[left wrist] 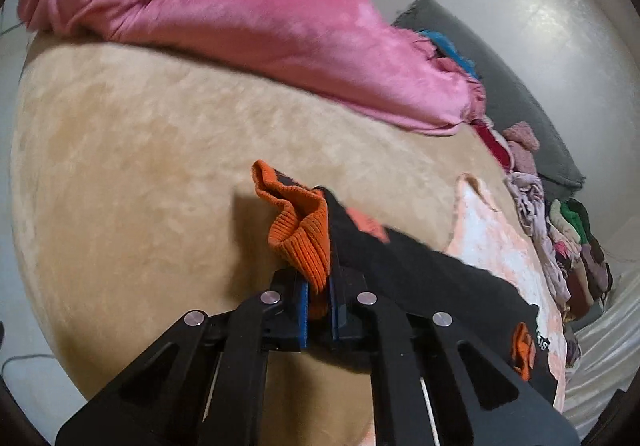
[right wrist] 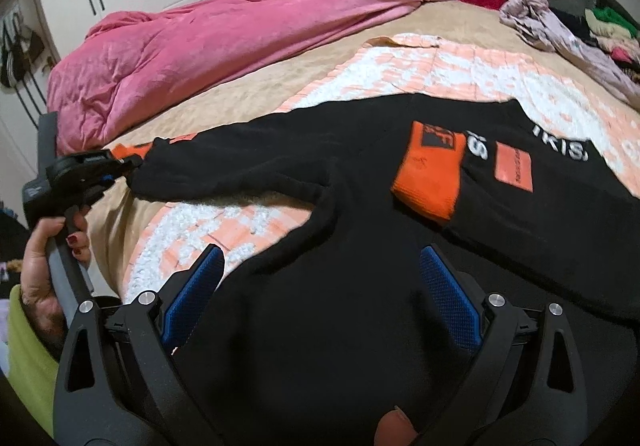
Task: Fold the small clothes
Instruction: 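Carry the cuff across the body and lay it over the first sleeve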
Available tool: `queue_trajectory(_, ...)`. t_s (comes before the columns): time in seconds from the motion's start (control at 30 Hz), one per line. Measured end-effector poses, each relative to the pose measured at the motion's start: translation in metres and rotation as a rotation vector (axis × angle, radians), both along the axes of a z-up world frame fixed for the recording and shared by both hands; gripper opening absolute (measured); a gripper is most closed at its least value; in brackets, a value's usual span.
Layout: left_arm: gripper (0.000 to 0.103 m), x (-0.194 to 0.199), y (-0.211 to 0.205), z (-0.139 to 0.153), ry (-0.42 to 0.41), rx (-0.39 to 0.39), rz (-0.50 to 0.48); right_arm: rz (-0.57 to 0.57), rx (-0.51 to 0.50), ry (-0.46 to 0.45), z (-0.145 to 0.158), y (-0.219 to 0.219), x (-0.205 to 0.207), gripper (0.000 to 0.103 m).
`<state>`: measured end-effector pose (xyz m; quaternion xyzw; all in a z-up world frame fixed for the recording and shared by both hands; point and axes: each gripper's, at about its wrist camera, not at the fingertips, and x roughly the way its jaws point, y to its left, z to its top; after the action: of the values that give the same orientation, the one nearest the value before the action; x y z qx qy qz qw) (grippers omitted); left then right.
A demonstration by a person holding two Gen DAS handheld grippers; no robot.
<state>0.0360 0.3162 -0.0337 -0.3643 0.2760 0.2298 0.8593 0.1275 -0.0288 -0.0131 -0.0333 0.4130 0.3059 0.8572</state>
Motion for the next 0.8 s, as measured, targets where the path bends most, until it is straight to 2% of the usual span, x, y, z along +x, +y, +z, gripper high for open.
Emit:
queue_trajectory(0.17, 0.006, 0.014, -0.033, 0.043, -0.089, 0.057, -0.084, -0.098, 0.019, 0.029, -0.004, -0.043, 0.001, 0.092)
queue_trajectory(0.27, 0.006, 0.037, -0.075, 0.074, -0.141, 0.112, -0.191, -0.182, 0.035, 0.030, -0.001, -0.079, 0.004, 0.092)
queue_trajectory(0.37, 0.006, 0.061, -0.120, 0.090, -0.161, 0.160, -0.305, -0.282, 0.060, 0.026, 0.003, -0.120, 0.006, 0.092)
queue_trajectory(0.43, 0.006, 0.080, -0.161, 0.096, -0.169, 0.189, -0.414, -0.340, 0.076, 0.022, 0.006, -0.146, 0.008, 0.092)
queue_trajectory(0.57, 0.006, 0.105, -0.223, 0.089, -0.158, 0.221, -0.576, -0.443, 0.096, 0.009, 0.008, -0.189, 0.007, 0.092)
queue_trajectory(0.67, 0.006, 0.122, -0.267, 0.067, -0.111, 0.253, -0.698, -0.508, 0.108, -0.007, 0.010, -0.219, 0.003, 0.092)
queue_trajectory(0.8, 0.006, 0.130, -0.302, 0.039, -0.052, 0.281, -0.809, -0.577, 0.102, -0.017, 0.009, -0.245, 0.004, 0.092)
